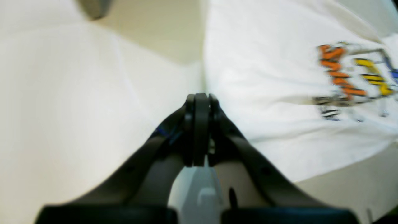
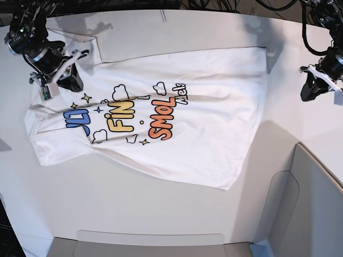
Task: Layout the t-shirt on the table in an organized manner, then fold the t-shirt properly
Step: 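Raise both grippers away to the shirt's collar corners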
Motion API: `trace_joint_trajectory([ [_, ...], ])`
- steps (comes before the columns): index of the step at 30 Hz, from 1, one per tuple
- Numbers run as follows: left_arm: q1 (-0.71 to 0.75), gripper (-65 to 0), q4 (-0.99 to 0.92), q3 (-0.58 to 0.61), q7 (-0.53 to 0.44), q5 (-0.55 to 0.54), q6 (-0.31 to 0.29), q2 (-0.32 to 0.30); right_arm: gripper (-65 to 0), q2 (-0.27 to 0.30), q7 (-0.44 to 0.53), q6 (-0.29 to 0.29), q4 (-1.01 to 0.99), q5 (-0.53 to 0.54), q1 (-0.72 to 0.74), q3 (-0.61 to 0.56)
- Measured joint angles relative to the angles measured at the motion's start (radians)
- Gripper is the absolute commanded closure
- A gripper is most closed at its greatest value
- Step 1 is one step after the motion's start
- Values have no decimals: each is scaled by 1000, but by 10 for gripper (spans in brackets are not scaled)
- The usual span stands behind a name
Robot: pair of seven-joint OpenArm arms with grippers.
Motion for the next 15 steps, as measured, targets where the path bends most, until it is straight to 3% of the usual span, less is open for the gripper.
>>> trace_joint_trajectory([
  [6,62,-19,2,-73,-2,136,0,-1,0,-87,-8,-5,0,235,-195,274],
  [11,110,-55,2,-79,-4,219,0,1,0,-141,-164,-5,-39,302,-192,572],
  [15,104,-60,2,-98,-17,298,0,-1,-59,-135,-289,-4,-121,294,-129,752],
])
